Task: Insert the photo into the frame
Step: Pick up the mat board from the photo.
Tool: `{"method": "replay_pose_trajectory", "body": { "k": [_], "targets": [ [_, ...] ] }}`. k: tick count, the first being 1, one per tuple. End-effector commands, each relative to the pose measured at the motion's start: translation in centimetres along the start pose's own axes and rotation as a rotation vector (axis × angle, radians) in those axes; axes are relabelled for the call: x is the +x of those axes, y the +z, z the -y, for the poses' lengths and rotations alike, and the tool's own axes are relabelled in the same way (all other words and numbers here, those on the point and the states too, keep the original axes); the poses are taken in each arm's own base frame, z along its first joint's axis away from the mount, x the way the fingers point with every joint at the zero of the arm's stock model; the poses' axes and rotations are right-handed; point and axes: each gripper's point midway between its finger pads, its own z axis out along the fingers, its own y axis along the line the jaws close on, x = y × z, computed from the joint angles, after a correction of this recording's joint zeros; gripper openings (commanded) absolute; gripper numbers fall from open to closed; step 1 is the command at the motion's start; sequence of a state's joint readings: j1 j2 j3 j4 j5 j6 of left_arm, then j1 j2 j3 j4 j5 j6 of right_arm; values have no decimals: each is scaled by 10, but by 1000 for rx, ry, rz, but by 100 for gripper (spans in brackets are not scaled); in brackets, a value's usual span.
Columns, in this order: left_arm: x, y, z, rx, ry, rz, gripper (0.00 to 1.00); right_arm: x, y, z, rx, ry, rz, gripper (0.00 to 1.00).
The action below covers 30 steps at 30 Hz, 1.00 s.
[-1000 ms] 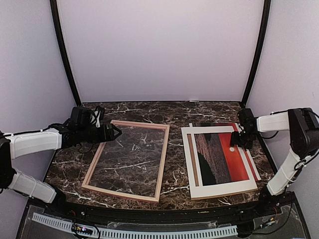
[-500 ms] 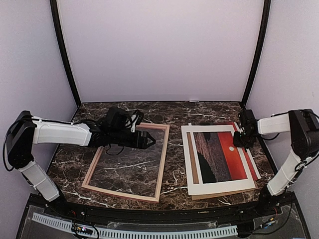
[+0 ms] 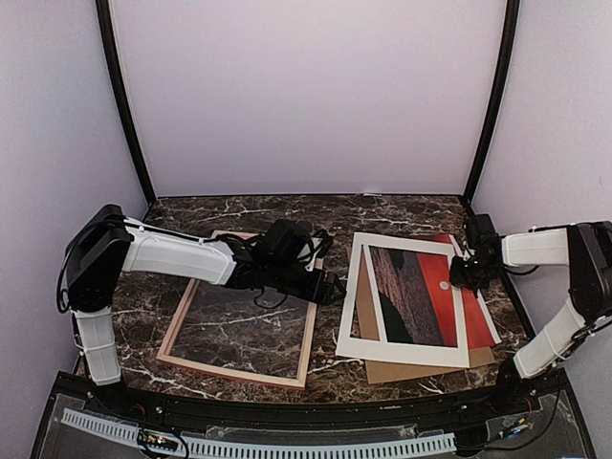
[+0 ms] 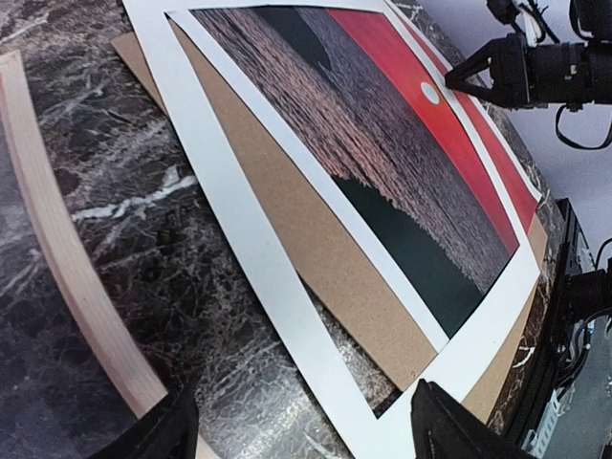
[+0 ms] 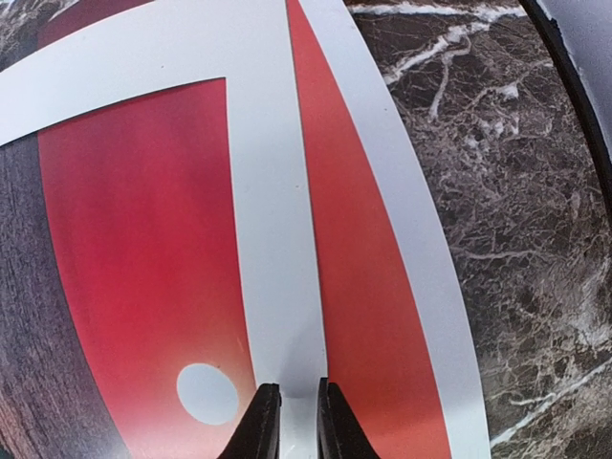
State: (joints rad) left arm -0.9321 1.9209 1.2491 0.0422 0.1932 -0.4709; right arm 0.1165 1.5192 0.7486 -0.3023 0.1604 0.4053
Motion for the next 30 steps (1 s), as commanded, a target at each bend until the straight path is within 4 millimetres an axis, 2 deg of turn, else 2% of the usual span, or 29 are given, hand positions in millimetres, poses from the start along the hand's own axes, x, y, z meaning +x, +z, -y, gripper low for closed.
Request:
{"method": "replay_pose_trajectory", "body": {
  "k": [1, 7, 13, 19, 24, 30],
  "targets": [
    [-3, 7, 16, 11, 41, -12, 79, -1, -11, -7, -64, 16, 17, 14],
    [4, 24, 24, 6, 69, -56, 79, 0, -11, -7, -81, 31, 16, 17],
    [3, 43, 28, -7, 82, -80, 79, 4, -8, -4, -86, 47, 5, 30],
    [14, 58, 15, -86, 69, -122, 79, 13, -6, -4, -106, 53, -19, 39],
    [24, 65, 5, -126, 52, -146, 79, 19, -3, -2, -117, 70, -32, 40],
    [35, 70, 5, -115, 49, -167, 78, 25, 1, -8, -165, 78, -51, 40]
  ]
}}
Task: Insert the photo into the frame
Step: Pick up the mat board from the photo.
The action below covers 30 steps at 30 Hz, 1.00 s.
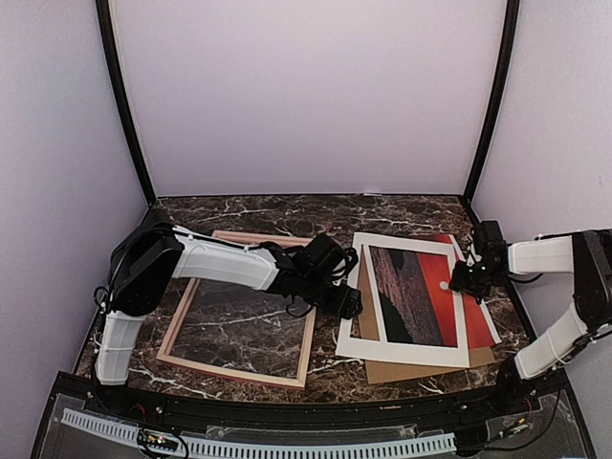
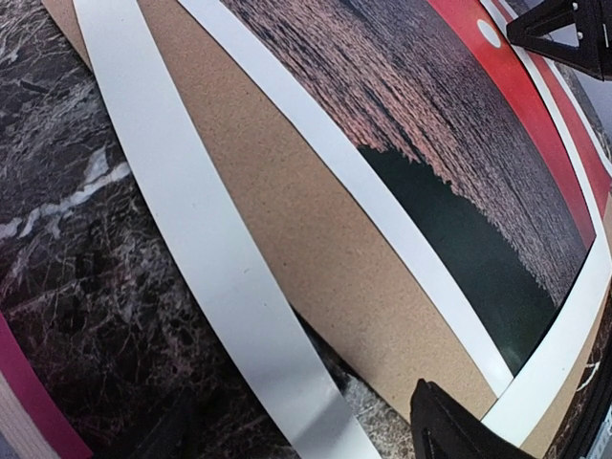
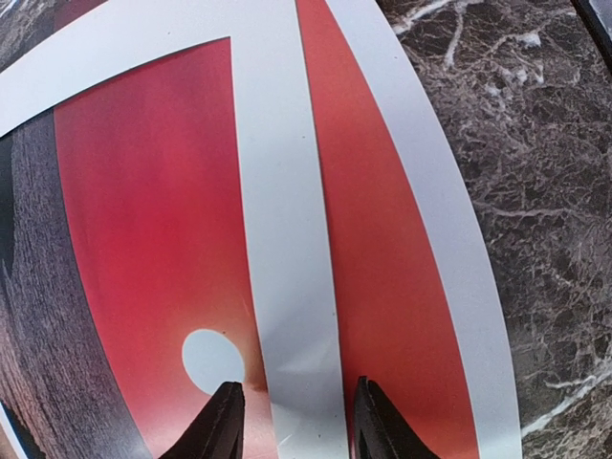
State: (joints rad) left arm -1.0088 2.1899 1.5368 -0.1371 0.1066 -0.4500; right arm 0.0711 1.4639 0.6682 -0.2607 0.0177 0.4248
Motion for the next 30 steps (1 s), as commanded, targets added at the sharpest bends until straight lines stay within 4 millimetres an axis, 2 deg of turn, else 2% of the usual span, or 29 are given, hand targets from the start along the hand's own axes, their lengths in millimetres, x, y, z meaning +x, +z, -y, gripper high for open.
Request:
{"method": "replay_pose_trajectory", "body": {
  "k": [1, 13, 15, 17, 30],
  "targets": [
    [13, 4, 2, -4, -2, -37, 76, 8, 3, -6, -64, 18, -18, 40],
    [32, 7, 0, 5, -23, -75, 72, 0, -13, -24, -237, 36, 20, 34],
    [33, 6, -1, 1, -27, -76, 72, 0, -16, -31, -284, 34, 20, 34],
    [34, 5, -2, -2, -28, -75, 72, -4, -19, -27, -311, 63, 28, 33],
    [34, 1, -6, -20, -29, -63, 71, -4, -36, -41, -486, 97, 31, 26]
  ]
}}
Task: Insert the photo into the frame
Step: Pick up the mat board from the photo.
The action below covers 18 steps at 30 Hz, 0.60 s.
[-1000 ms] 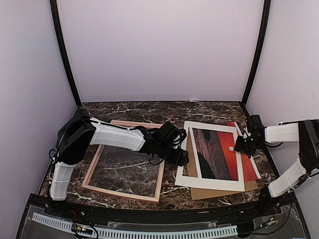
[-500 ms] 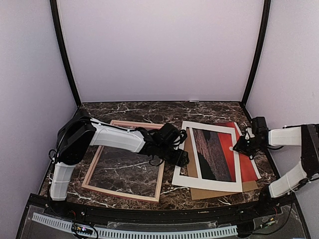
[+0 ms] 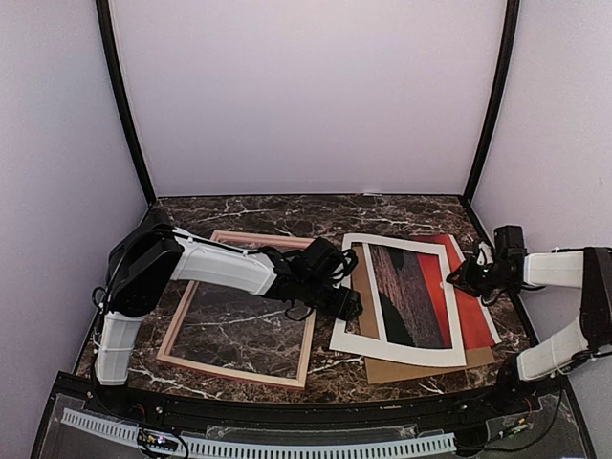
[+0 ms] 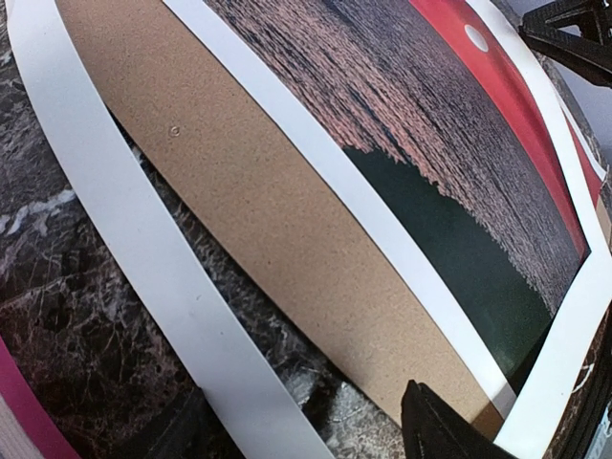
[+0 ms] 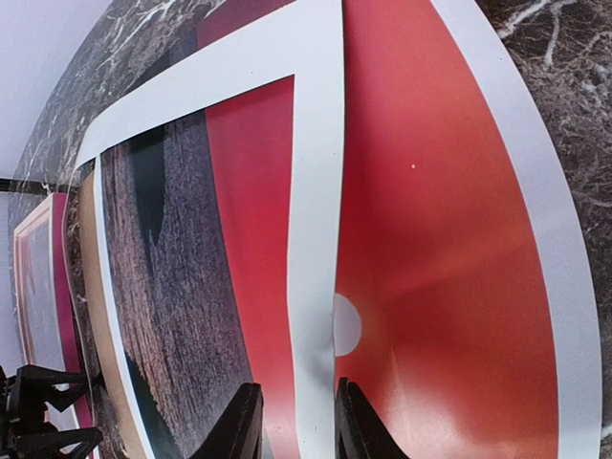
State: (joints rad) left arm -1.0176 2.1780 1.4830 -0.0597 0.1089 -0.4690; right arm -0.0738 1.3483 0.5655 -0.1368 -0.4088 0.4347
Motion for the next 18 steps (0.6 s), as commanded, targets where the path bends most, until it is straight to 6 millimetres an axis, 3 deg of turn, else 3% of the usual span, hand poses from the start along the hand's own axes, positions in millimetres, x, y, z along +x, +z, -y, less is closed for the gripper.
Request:
{"method": "replay_pose_trajectory", "body": {
  "k": [1, 18],
  "targets": [
    [31, -2, -11, -44, -21, -90, 71, -1, -6, -18, -112, -8, 13, 26],
    [28, -8, -10, -46, -27, -73, 72, 19, -24, -37, -227, -13, 9, 20]
  ]
}}
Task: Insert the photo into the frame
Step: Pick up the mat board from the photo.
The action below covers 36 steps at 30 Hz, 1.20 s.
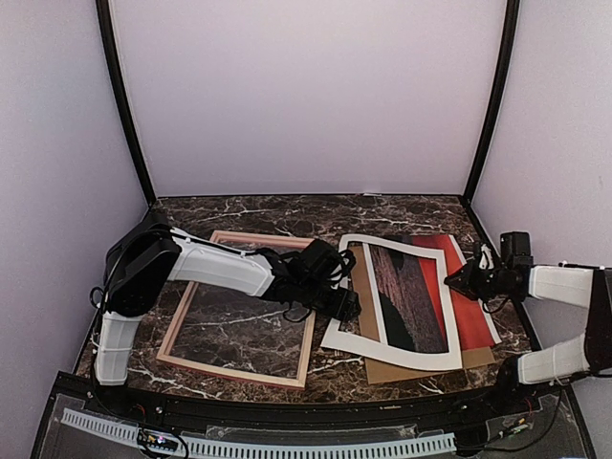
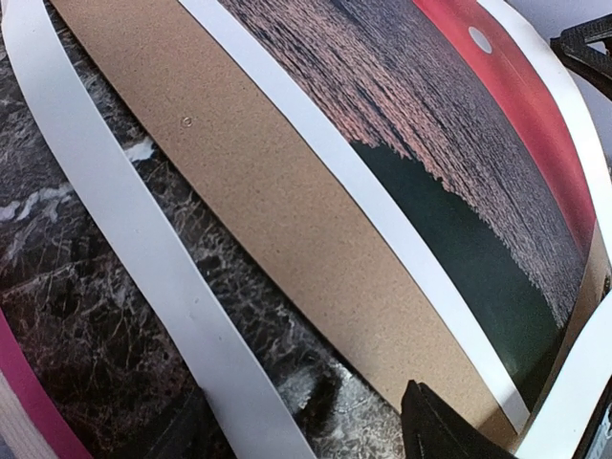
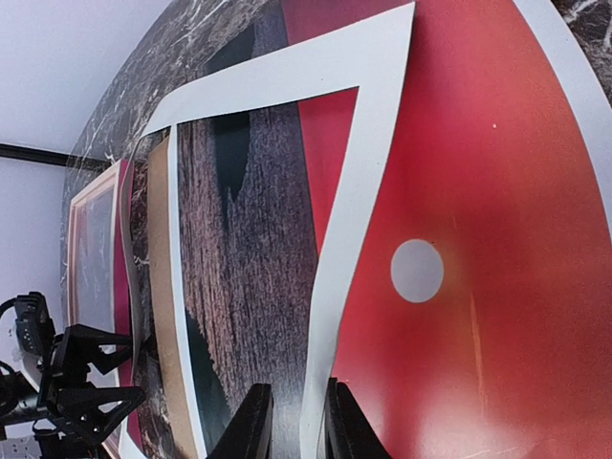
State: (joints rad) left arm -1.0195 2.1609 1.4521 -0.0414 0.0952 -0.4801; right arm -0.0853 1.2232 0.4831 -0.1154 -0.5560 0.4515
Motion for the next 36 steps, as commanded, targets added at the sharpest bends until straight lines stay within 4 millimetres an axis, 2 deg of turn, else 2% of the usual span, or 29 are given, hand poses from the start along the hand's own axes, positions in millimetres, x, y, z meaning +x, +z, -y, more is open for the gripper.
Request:
{"method": "replay_pose_trajectory", "body": {
  "k": [1, 11, 17, 26, 36],
  "targets": [
    [25, -6, -8, -38, -18, -82, 71, 2, -6, -16, -80, -8, 11, 20],
    [24, -8, -8, -39, -23, -78, 72, 8, -15, -26, -118, 8, 3, 20],
    [23, -8, -7, -37, -24, -76, 72, 14, -17, -24, -122, 116, 9, 18],
    [21, -9, -5, -31, -24, -72, 71, 25, -17, -7, -93, 303, 67, 18],
    [22, -8, -5, -24, -24, -74, 71, 36, 0, 27, 49, 305, 27, 20]
  ]
}}
